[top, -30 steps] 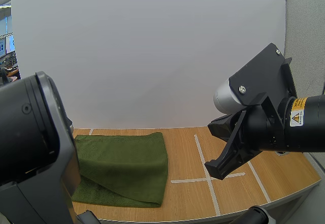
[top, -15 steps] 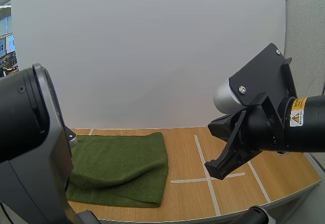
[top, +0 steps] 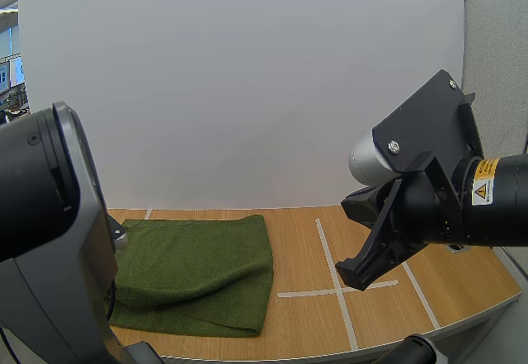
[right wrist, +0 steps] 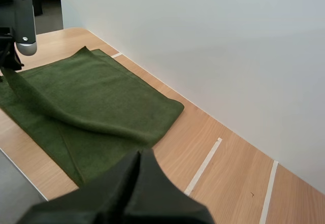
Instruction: Fold the towel
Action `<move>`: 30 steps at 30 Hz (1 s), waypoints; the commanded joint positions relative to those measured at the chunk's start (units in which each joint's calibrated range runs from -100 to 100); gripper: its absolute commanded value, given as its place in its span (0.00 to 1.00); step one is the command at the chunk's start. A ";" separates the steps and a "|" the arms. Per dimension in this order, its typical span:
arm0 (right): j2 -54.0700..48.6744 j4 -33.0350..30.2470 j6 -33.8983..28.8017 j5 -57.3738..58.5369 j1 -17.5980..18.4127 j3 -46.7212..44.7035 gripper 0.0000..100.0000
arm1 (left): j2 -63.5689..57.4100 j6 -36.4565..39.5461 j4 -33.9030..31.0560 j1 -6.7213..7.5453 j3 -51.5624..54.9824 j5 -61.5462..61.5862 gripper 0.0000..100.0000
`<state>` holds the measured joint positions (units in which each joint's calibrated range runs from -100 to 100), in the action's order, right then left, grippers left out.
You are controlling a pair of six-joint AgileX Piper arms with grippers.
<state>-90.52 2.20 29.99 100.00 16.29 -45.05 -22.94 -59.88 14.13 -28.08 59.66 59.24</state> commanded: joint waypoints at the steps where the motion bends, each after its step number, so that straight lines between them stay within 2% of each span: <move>1: -0.43 -0.37 -0.19 0.00 -0.25 -0.28 0.00 | 0.08 -0.42 -0.07 -0.13 0.27 -0.15 0.00; 4: -0.43 -0.37 -0.19 0.00 -0.25 -0.28 0.00 | 0.08 -0.42 0.15 -0.13 0.27 -0.11 0.02; 6: -0.43 -0.37 -0.19 0.00 -0.25 -0.28 0.00 | 0.08 -0.31 0.41 -0.13 0.27 -0.11 0.11; 13: -0.43 -0.37 -0.19 0.00 -0.25 -0.28 0.00 | 0.08 -0.31 0.53 -0.13 0.27 -0.67 0.73; 15: -0.43 -0.37 -0.19 0.00 -0.25 -0.28 0.00 | 0.08 -0.31 0.53 -0.13 0.27 -2.98 0.84; 21: -0.43 0.43 -0.19 0.00 -0.25 -0.28 0.00 | 0.08 -0.31 0.98 -0.13 -1.00 -6.06 0.85; 26: -0.11 6.40 0.56 0.00 -0.25 -0.28 0.00 | 0.08 -0.31 3.51 -0.13 -2.74 -6.06 0.85; 30: 2.21 9.56 2.21 0.00 -0.25 -4.08 0.00 | 0.08 -0.31 5.71 -0.13 -4.59 -6.06 0.85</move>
<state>-90.52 4.49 29.99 100.00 16.29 -45.05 -22.80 -59.97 15.15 -28.08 58.17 53.75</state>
